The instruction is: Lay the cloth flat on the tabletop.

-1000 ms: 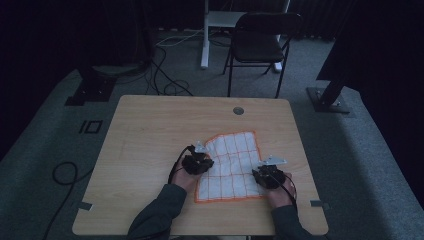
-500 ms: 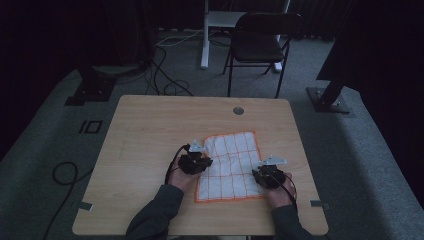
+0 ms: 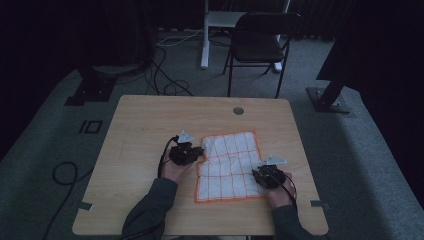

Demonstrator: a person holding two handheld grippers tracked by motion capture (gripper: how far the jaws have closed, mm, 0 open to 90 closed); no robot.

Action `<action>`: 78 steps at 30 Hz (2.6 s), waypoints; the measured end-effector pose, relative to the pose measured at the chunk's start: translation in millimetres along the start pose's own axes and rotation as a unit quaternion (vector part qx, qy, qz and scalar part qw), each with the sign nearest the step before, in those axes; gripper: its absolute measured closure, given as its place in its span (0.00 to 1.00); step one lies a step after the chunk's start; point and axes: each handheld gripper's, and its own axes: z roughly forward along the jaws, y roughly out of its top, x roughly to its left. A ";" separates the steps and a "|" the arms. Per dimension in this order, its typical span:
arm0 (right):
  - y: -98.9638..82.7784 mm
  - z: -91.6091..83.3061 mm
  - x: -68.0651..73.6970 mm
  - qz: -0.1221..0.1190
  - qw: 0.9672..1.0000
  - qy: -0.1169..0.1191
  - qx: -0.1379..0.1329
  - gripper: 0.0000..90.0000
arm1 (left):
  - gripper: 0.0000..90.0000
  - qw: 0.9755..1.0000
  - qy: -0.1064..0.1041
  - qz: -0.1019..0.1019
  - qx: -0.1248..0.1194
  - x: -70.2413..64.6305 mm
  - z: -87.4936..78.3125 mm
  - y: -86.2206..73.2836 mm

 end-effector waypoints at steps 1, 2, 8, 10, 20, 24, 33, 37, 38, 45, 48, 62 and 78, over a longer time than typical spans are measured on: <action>0.0 0.0 0.1 0.000 1.000 0.000 0.000 0.76 | 0.89 1.000 0.005 -0.003 0.000 2.7 1.9 0.7; 0.0 0.0 0.1 0.000 1.000 0.000 0.000 0.76 | 0.89 1.000 0.005 -0.003 0.000 2.7 1.9 0.7; 0.0 0.0 0.0 0.001 1.000 0.000 0.000 0.76 | 0.88 1.000 0.023 -0.013 0.013 13.1 18.2 0.3; 0.0 -0.1 -0.1 0.002 1.000 0.000 0.000 0.76 | 0.86 0.999 0.029 -0.019 0.018 16.0 27.2 1.4; -0.4 -0.2 -0.1 0.003 1.000 0.001 0.000 0.76 | 0.68 0.998 0.049 -0.016 0.035 16.6 51.0 8.4; -0.6 -0.2 -0.4 0.004 1.000 0.002 -0.001 0.76 | 0.61 0.997 0.060 -0.011 0.042 14.7 60.9 10.4; -0.8 -0.3 -0.7 0.005 1.000 0.003 -0.001 0.76 | 0.70 0.997 0.065 -0.005 0.044 11.0 67.8 11.4; -0.9 -0.3 -0.6 0.006 1.000 0.003 -0.002 0.76 | 0.94 0.997 0.058 -0.001 0.051 11.4 66.4 11.9; -1.0 -0.3 -0.9 0.005 1.000 0.004 -0.002 0.76 | 0.95 0.997 0.061 0.001 0.053 11.0 65.3 12.1; -1.2 -0.3 -1.0 0.005 1.000 0.005 -0.002 0.76 | 0.96 0.995 0.092 -0.003 0.034 18.6 44.9 19.9; -1.1 -0.4 -0.9 0.005 1.000 0.004 -0.002 0.76 | 0.88 0.994 0.110 -0.010 0.020 25.3 35.0 24.0; -1.0 -0.3 -0.9 0.004 1.000 0.004 -0.002 0.76 | 0.68 0.997 0.081 -0.007 0.016 4.4 15.9 -1.6; -1.2 -1.7 0.2 0.000 1.000 0.003 -0.003 0.72 | 0.96 0.997 0.045 -0.013 0.054 -11.6 19.3 -27.5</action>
